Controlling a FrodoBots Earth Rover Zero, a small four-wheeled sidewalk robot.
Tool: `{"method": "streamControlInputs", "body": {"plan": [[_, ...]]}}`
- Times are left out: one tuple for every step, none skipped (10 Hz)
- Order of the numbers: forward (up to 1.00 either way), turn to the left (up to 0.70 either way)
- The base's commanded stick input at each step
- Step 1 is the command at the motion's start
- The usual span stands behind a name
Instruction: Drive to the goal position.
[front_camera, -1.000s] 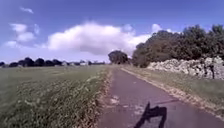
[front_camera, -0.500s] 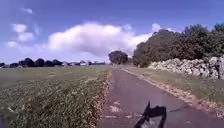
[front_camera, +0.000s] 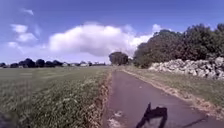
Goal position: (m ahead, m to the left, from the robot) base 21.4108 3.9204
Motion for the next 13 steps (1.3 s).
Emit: {"method": "streamControlInputs", "body": {"plan": [[0.7,0.0],[0.7,0.0],[0.7,0.0],[0.7,0.0],[0.7,0.0],[0.7,0.0],[0.7,0.0],[0.7,0.0],[0.7,0.0],[0.7,0.0],[0.7,0.0],[0.7,0.0],[0.7,0.0]]}}
